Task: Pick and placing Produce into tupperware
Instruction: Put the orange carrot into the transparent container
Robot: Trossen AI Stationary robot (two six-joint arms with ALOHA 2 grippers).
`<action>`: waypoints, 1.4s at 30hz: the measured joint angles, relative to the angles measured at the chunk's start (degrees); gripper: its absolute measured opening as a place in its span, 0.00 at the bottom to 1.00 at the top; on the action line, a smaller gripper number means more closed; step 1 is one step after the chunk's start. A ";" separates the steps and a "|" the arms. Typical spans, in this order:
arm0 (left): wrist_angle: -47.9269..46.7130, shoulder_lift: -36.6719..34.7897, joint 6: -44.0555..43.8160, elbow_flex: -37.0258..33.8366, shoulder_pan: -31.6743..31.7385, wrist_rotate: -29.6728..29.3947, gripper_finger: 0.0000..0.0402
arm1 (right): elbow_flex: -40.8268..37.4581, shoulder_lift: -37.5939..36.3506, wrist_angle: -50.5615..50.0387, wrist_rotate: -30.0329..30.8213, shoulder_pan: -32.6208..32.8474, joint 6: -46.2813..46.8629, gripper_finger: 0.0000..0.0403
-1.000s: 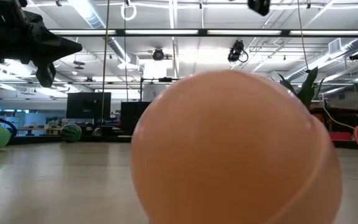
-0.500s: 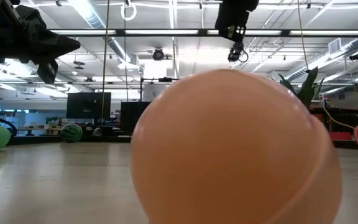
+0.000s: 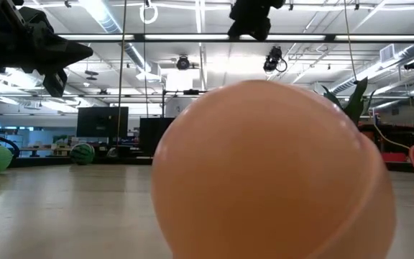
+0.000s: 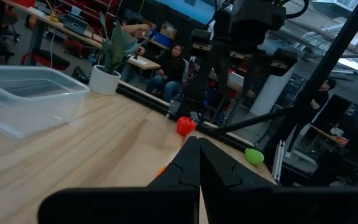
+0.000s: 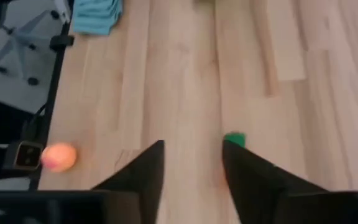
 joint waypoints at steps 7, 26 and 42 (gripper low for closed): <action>0.01 -0.01 -0.04 0.01 0.00 0.00 0.01 | 0.00 0.00 1.37 3.61 -0.02 -0.37 0.69; 0.03 -0.02 -0.02 0.01 0.00 0.00 0.01 | -0.44 16.05 1.94 4.88 -0.72 -7.83 0.78; 0.03 -0.02 -0.04 0.01 0.01 0.00 0.04 | -0.45 23.87 7.26 5.16 -1.65 -10.75 0.79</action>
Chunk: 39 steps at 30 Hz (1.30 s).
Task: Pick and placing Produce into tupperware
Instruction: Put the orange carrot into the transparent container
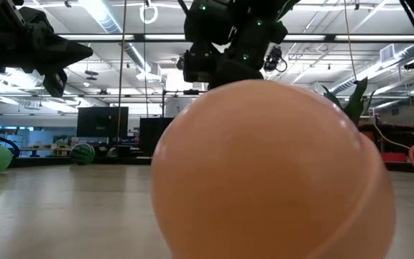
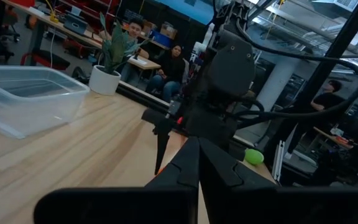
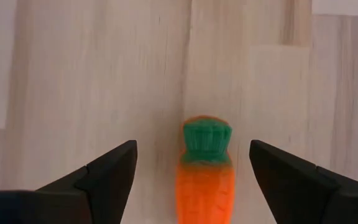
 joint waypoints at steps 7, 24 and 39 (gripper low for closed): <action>0.21 0.00 -0.02 -0.02 0.01 -0.02 0.01 | 0.00 1.03 -3.15 0.51 0.02 -0.18 0.79; 0.33 0.00 -0.05 -0.01 0.01 -0.02 0.02 | -0.01 2.49 -3.29 2.11 -1.77 -1.09 0.79; 0.24 0.00 -0.02 0.00 0.01 -0.02 0.04 | -6.99 1.85 1.99 1.93 -2.15 4.36 0.79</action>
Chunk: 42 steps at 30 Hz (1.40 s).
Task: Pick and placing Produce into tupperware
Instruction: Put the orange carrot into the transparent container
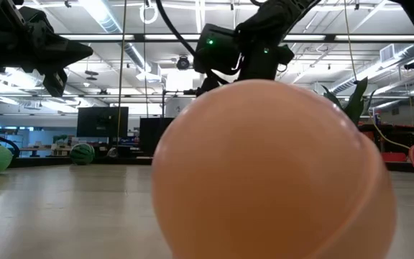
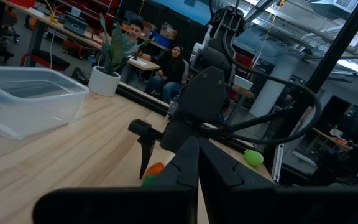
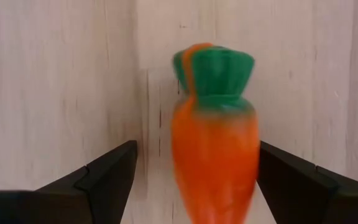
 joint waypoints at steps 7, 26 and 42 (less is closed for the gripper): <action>0.00 0.00 0.00 -0.02 0.00 0.02 0.01 | -0.80 0.14 1.54 0.15 -0.02 0.53 0.70; -0.01 0.00 -0.02 0.00 0.00 0.00 0.03 | -0.96 0.41 4.15 1.72 0.32 7.94 0.36; -0.20 -0.02 0.07 -0.02 0.00 0.00 0.01 | -1.11 -7.40 4.92 1.22 -1.38 17.41 0.36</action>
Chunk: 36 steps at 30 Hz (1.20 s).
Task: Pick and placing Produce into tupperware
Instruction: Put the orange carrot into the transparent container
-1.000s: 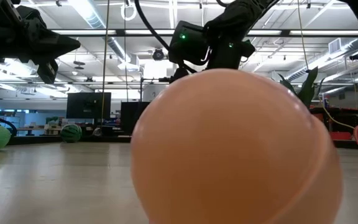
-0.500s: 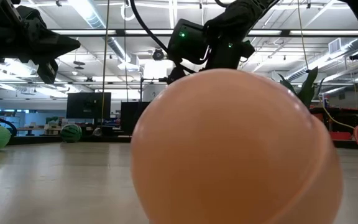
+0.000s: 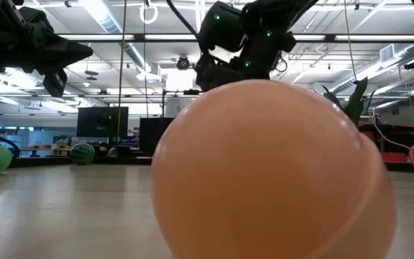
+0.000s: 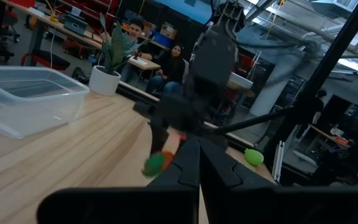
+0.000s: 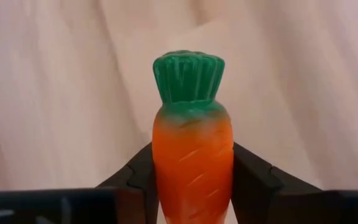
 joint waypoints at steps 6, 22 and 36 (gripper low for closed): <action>-1.84 0.04 0.80 1.78 0.00 0.00 0.02 | 0.07 -5.72 0.02 1.69 -2.65 2.79 0.36; -19.84 12.55 7.30 20.37 0.07 -1.56 0.02 | 6.71 -14.31 -1.54 6.85 -16.84 -4.51 0.36; -25.40 22.64 10.03 32.42 1.64 -4.42 0.01 | 18.81 -5.10 -11.17 4.69 -28.75 -16.29 0.37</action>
